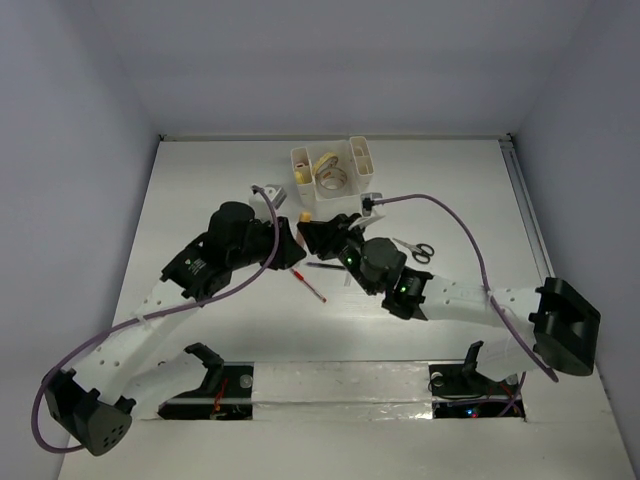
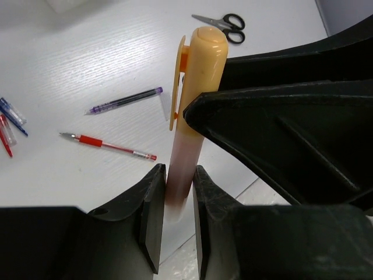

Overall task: Sort the stationery into containers
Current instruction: Close the pen cap on the pen, then place the pen in the storage box, then pick up the scissors from the center of the board.

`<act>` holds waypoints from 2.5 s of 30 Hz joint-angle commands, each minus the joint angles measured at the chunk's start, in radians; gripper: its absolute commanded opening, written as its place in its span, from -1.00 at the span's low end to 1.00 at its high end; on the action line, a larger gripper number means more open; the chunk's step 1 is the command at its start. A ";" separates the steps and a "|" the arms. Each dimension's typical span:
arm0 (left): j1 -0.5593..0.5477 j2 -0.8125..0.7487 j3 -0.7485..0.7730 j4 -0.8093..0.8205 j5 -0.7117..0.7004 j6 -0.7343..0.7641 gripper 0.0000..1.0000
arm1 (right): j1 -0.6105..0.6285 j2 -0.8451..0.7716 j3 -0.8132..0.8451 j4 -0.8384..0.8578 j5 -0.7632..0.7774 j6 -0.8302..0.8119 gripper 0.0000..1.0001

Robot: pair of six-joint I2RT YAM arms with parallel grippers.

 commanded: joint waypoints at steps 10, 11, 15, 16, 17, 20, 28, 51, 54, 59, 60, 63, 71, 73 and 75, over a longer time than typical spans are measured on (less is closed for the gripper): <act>0.054 -0.240 -0.055 0.180 -0.121 0.087 0.36 | -0.197 0.089 0.273 -0.308 -0.160 -0.205 -1.00; 0.054 -0.264 -0.062 0.163 -0.125 0.107 0.60 | -0.215 0.107 0.330 -0.314 -0.166 -0.226 -1.00; 0.054 -0.332 -0.105 0.143 -0.154 0.132 0.81 | -0.316 0.215 0.461 -0.314 -0.177 -0.273 -1.00; 0.054 -0.346 -0.121 0.152 -0.159 0.135 0.82 | -0.329 0.267 0.489 -0.314 -0.175 -0.285 -1.00; 0.054 -0.373 -0.137 0.164 -0.165 0.138 0.83 | -0.338 0.293 0.517 -0.311 -0.168 -0.311 -1.00; 0.054 -0.410 -0.206 0.196 -0.193 0.136 0.98 | -0.349 0.408 0.641 -0.299 -0.109 -0.406 -1.00; 0.054 -0.470 -0.208 0.175 -0.248 0.139 0.98 | -0.369 0.675 0.917 -0.242 -0.048 -0.616 -1.00; 0.178 -0.463 -0.210 0.195 -0.173 0.150 0.98 | -0.378 0.737 0.861 -0.093 -0.088 -0.636 -0.50; 0.187 -0.463 -0.211 0.195 -0.174 0.149 0.98 | -0.378 0.708 0.823 -0.082 -0.094 -0.627 -0.16; 0.196 -0.464 -0.213 0.196 -0.181 0.147 0.98 | -0.378 0.625 0.789 -0.096 -0.122 -0.609 0.57; 0.196 -0.461 -0.213 0.196 -0.182 0.147 0.98 | -0.378 0.609 0.790 -0.111 -0.134 -0.606 0.66; 0.196 -0.456 -0.213 0.195 -0.187 0.145 0.98 | -0.378 0.527 0.775 -0.170 -0.170 -0.590 0.72; 0.196 -0.456 -0.216 0.196 -0.197 0.135 0.98 | -0.378 0.214 0.508 -0.442 -0.390 -0.503 -0.59; 0.206 -0.450 -0.217 0.196 -0.194 0.133 0.98 | -0.378 0.128 0.401 -0.495 -0.454 -0.486 -1.00; 0.206 -0.441 -0.217 0.196 -0.193 0.130 0.98 | -0.378 0.088 0.347 -0.588 -0.535 -0.501 -0.97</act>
